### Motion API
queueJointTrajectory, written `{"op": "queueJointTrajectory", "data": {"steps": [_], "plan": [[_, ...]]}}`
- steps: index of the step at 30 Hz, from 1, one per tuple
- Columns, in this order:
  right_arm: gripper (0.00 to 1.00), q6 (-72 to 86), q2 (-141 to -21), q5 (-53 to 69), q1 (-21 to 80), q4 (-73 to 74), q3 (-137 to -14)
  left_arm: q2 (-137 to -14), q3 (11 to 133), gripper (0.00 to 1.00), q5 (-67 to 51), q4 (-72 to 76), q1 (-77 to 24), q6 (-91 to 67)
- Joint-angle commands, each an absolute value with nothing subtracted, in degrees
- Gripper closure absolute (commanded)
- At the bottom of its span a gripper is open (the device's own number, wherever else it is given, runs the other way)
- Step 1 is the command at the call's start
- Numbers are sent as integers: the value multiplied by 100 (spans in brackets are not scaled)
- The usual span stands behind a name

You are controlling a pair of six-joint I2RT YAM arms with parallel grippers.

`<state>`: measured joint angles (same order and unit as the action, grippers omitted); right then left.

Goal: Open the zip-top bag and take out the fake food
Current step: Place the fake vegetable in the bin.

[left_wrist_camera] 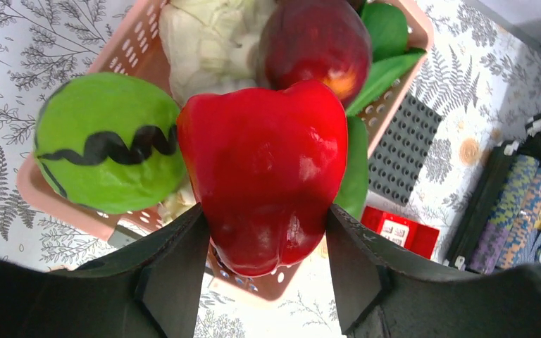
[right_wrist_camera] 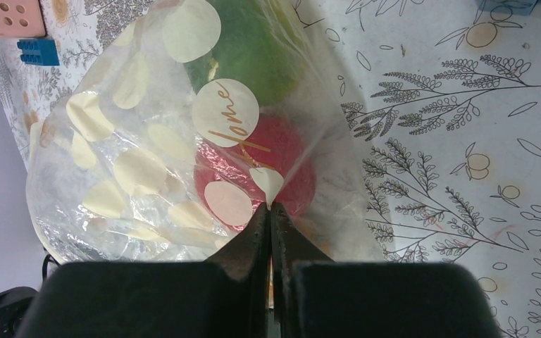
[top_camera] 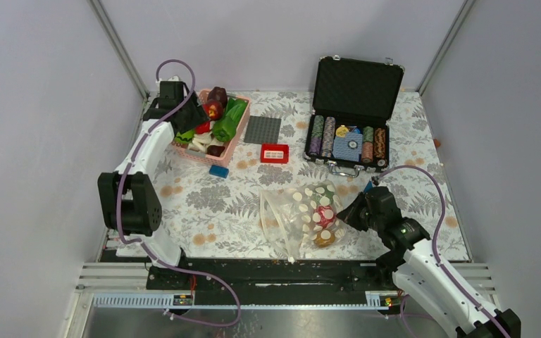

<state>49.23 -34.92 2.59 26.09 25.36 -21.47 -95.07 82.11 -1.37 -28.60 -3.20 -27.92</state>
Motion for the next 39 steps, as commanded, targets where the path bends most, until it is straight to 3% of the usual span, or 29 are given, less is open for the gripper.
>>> {"op": "queueJointTrajectory", "data": {"steps": [1,17,20,33,39], "plan": [[100,4834,-3538,256,2579,2408,-2119,-9748,8640,48,-177,-2672,-203,-3096],[100,4792,-3541,253,2575,2399,-2101,-10236,9059,47,26,-2548,-154,-3639],[100,4783,-3568,251,2575,2404,-2100,-10274,9070,41,27,-2544,-149,-3611],[100,4813,-3559,286,2575,2402,-2086,-10597,9231,38,26,-2678,-84,-3534],[100,4799,-3557,299,2575,2404,-2109,-10671,9214,22,-150,-2671,-54,-3564]]}}
